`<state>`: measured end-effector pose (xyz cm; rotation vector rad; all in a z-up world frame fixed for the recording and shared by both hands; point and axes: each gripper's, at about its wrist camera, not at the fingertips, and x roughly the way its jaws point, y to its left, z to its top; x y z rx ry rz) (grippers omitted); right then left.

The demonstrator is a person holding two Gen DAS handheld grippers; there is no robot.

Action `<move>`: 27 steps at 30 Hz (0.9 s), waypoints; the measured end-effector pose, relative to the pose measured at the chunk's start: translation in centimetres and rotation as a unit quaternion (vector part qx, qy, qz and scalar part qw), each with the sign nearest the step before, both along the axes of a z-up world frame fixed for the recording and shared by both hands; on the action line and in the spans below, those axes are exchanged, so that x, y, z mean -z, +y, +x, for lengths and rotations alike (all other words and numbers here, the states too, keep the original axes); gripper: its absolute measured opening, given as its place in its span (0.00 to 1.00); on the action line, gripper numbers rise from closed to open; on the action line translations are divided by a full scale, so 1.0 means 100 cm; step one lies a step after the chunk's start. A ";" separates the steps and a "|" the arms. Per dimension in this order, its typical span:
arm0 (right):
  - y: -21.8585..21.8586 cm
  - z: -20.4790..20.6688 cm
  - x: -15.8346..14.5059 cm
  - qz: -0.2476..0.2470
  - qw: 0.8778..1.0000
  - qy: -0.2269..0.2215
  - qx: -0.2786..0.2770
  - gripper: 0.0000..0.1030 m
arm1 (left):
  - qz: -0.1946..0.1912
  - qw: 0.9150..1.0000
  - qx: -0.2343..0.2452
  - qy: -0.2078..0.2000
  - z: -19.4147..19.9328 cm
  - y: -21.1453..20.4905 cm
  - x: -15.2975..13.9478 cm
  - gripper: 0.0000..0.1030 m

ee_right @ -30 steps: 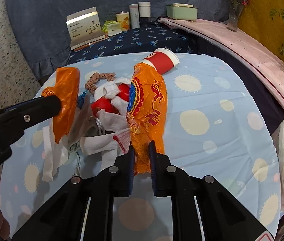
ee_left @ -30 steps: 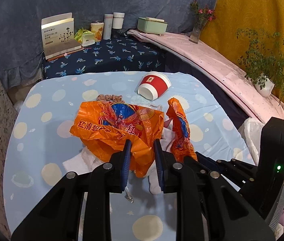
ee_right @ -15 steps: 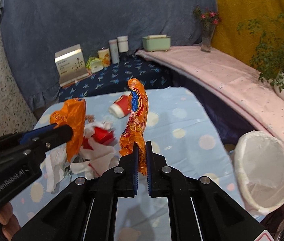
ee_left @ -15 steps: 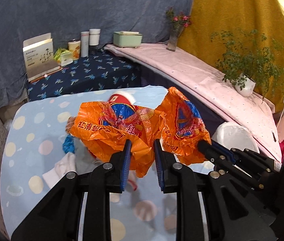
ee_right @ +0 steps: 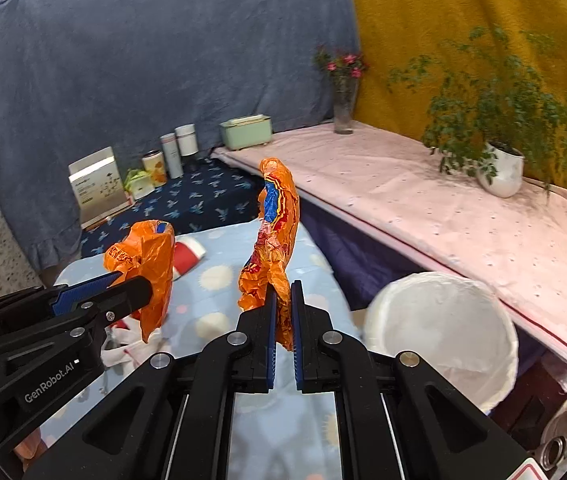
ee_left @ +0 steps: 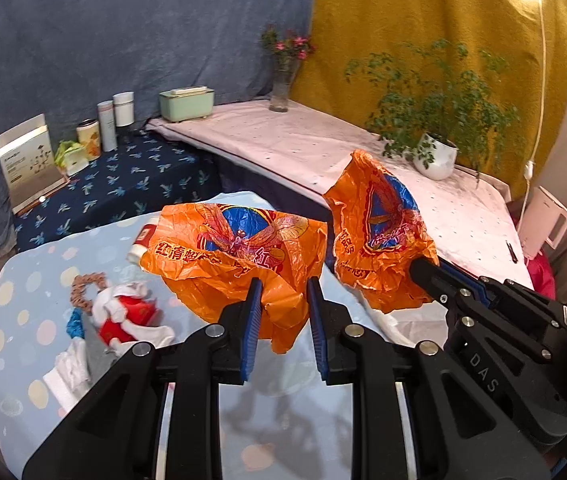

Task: Collect trash
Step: 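Lift both orange bags and carry them over the trash bin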

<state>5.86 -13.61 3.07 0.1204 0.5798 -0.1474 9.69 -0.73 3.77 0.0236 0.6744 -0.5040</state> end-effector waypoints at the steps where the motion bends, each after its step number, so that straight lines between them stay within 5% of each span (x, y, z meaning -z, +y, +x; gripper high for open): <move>1: -0.005 -0.002 -0.001 0.001 1.000 -0.001 0.006 0.06 | 0.002 1.000 0.005 -0.001 -0.001 -0.006 -0.001 0.21; 27: -0.152 -0.062 0.034 0.029 0.986 0.025 0.164 0.06 | -0.007 0.984 0.176 0.032 -0.023 -0.167 0.011 0.22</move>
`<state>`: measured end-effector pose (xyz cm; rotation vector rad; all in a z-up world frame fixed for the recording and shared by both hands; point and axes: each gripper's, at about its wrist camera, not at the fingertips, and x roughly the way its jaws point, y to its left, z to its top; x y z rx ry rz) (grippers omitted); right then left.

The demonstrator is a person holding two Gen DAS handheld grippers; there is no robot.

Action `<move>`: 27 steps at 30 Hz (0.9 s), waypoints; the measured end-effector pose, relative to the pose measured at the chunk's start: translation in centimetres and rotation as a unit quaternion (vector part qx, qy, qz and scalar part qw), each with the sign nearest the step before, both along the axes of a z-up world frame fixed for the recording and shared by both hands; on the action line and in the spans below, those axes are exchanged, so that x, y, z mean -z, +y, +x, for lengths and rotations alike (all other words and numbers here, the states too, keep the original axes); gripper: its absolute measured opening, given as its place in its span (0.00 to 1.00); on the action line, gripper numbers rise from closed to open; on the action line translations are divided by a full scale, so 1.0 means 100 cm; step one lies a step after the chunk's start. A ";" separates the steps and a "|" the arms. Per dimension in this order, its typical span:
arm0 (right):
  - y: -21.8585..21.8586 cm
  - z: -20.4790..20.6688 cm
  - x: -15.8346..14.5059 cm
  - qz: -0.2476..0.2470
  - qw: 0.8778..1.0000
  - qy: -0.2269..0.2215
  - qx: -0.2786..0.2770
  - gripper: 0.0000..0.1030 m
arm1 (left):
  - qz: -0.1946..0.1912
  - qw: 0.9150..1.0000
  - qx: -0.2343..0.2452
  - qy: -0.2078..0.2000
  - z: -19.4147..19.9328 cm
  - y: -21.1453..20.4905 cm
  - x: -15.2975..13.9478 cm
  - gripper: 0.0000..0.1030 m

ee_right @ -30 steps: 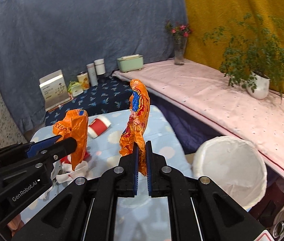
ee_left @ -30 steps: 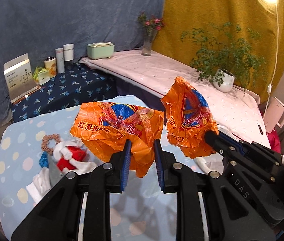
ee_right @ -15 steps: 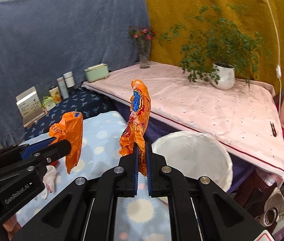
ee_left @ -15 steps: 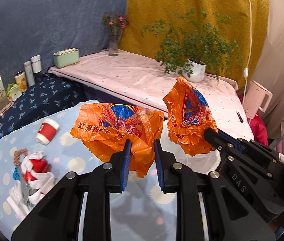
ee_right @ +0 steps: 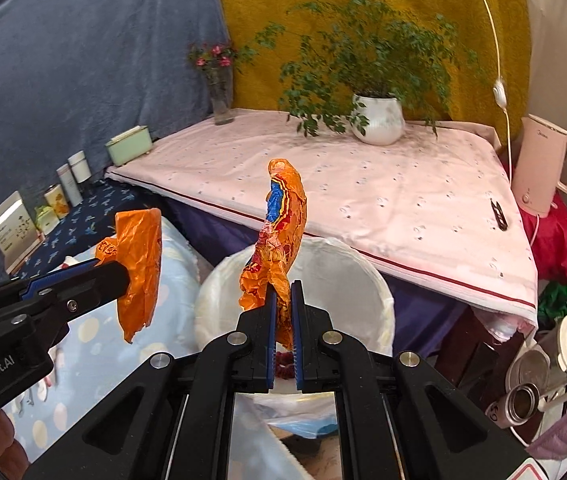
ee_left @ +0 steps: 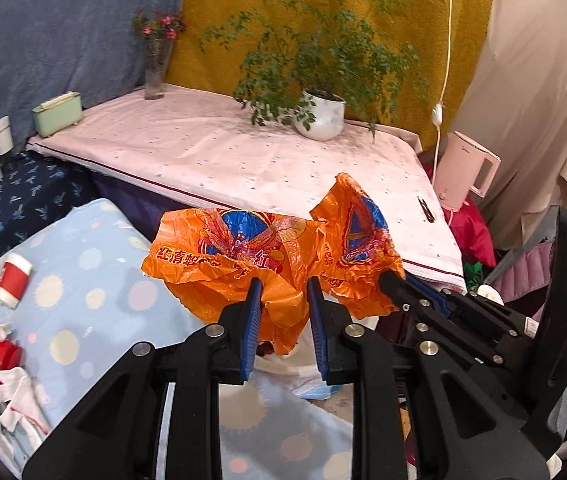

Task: Collect trash
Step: 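Lift both orange bags and carry them over the trash bin, then open both tools to drop the orange bags into the bin, then move both tools back to the white tissue and gloves on the table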

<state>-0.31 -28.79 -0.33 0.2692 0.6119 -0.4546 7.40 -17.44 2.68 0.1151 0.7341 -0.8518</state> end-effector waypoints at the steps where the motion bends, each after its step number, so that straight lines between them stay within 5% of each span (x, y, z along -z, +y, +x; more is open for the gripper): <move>1: -0.004 0.000 0.003 0.001 1.000 0.003 0.003 0.06 | -0.001 1.000 0.003 0.003 0.001 -0.004 0.002 0.22; 4: -0.013 0.000 0.010 0.004 1.000 0.011 0.008 0.06 | -0.011 1.000 0.010 0.010 0.003 -0.014 0.006 0.26; 14: -0.024 0.025 0.028 0.007 1.000 0.030 0.009 0.16 | -0.011 0.999 -0.030 0.019 0.017 -0.012 0.017 0.65; 22: -0.012 0.025 0.023 0.007 1.000 0.018 0.000 0.36 | -0.001 0.997 -0.076 0.022 0.031 0.014 0.023 0.66; 27: 0.003 0.023 0.014 0.003 1.000 0.009 -0.013 0.39 | -0.007 0.995 -0.096 0.025 0.035 0.034 0.024 0.66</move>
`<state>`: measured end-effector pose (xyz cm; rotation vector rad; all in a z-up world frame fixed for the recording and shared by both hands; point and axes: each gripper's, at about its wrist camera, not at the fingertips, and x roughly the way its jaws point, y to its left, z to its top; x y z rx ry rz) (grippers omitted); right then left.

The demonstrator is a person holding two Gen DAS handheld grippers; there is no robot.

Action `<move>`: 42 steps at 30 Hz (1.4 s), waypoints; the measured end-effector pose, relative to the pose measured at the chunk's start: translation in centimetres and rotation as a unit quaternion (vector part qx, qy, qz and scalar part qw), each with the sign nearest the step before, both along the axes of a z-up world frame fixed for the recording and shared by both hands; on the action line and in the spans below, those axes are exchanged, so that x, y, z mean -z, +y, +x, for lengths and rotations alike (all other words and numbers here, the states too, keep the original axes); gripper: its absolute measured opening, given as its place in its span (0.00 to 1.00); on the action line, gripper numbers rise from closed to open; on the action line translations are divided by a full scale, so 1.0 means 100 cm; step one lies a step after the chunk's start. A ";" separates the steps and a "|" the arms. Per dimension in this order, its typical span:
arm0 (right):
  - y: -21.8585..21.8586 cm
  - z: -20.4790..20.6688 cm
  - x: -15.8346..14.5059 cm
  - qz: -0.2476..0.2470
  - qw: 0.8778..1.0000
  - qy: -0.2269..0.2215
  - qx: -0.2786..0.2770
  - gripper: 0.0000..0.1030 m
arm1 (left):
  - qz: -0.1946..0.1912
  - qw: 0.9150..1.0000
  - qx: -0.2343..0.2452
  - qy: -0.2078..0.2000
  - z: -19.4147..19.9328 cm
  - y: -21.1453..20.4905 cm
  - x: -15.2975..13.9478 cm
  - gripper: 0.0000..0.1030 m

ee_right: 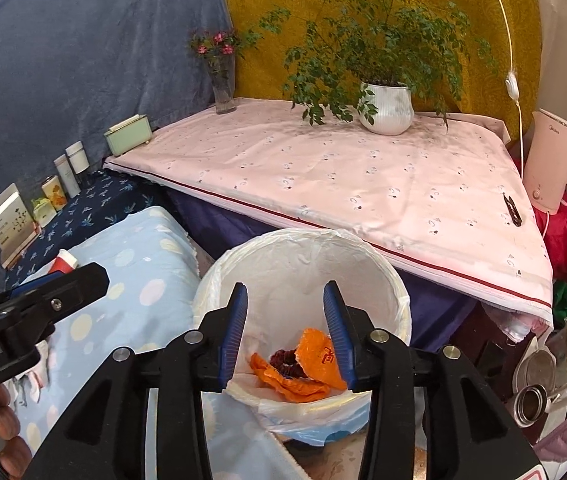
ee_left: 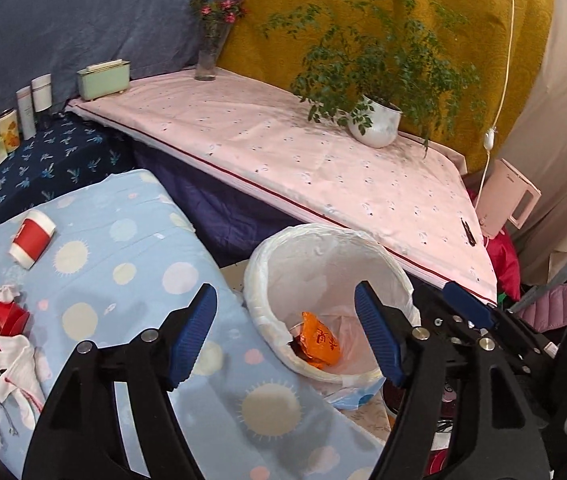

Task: Collect trash
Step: 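Move both tools back to the white tissue and gloves on the table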

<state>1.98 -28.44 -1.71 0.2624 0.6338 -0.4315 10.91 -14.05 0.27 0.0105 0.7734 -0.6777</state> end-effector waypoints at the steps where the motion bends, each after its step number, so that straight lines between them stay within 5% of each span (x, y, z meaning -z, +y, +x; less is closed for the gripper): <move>1: 0.003 0.000 -0.002 -0.001 1.000 -0.002 -0.003 0.40 | 0.000 1.000 -0.005 0.000 0.001 0.004 0.000 0.66; 24: 0.113 0.029 -0.022 -0.023 0.993 -0.009 -0.112 0.41 | 0.005 0.992 -0.126 0.000 0.010 0.121 0.002 0.66; 42: 0.219 0.058 -0.010 -0.031 0.976 0.017 -0.215 0.41 | 0.024 0.969 -0.245 0.031 0.017 0.249 0.035 0.67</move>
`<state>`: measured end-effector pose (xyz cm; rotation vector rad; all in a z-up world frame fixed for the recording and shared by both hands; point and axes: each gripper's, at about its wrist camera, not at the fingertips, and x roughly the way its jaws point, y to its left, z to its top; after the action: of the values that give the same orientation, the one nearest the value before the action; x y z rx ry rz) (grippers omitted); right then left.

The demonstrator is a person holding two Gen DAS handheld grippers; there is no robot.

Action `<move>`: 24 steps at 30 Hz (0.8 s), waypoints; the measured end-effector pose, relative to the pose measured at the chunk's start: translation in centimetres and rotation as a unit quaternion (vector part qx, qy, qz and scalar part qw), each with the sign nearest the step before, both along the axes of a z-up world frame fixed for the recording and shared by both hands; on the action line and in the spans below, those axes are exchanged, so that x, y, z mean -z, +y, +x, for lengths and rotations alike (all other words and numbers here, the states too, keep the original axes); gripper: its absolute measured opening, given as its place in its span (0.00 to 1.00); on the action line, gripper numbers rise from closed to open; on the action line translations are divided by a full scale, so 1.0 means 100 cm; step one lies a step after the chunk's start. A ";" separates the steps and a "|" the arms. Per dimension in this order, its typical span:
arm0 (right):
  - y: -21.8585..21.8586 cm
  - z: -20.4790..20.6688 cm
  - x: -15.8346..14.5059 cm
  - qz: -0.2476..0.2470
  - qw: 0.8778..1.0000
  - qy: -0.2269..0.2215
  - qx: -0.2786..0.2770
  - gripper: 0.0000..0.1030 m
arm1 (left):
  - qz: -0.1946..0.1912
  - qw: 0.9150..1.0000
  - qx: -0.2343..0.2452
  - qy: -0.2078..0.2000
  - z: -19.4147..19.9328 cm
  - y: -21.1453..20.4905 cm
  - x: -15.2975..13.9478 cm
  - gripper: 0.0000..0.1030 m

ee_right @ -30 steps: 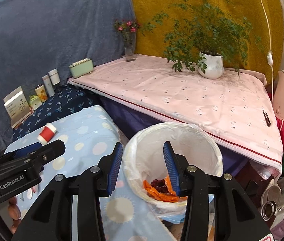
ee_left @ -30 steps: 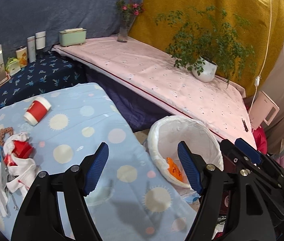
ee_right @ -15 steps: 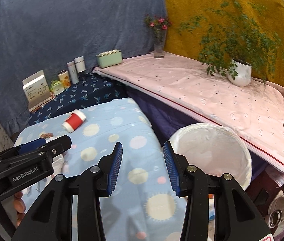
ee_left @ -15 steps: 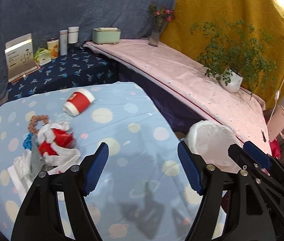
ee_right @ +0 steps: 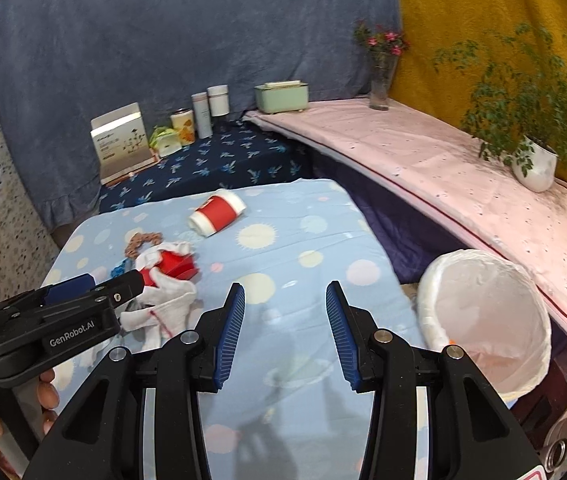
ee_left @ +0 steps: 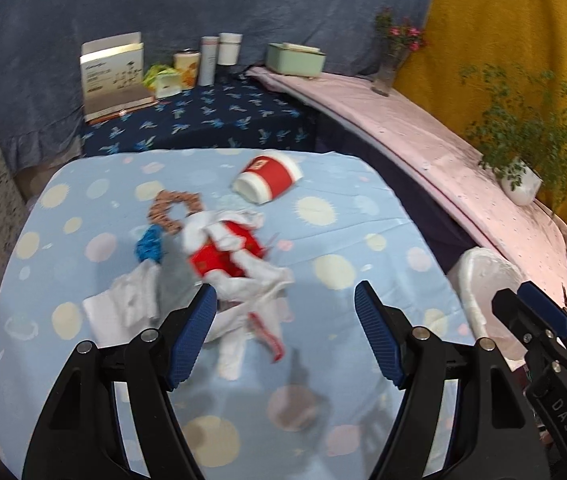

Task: Collect trash
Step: 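Move both tools back to the white tissue and gloves on the table, then grasp the white tissue with the left tool while the right tool grasps a white glove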

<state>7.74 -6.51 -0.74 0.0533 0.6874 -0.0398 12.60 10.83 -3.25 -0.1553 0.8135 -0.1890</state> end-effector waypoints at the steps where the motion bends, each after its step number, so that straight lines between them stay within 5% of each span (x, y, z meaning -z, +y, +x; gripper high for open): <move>1: 0.006 0.001 0.003 0.000 1.000 0.003 -0.006 0.41 | 0.001 1.000 -0.007 0.003 0.000 0.007 0.003 0.68; 11: 0.059 0.017 0.035 0.004 0.998 0.034 -0.051 0.41 | 0.013 0.997 -0.068 0.044 -0.004 0.074 0.042 0.78; 24: 0.107 0.049 0.083 0.003 0.993 0.080 -0.092 0.41 | 0.008 0.991 -0.092 0.101 0.005 0.118 0.091 0.77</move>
<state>12.65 4.22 -9.08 -0.0072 0.8506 0.1357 13.14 22.61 -12.33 -0.2362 0.9957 0.0067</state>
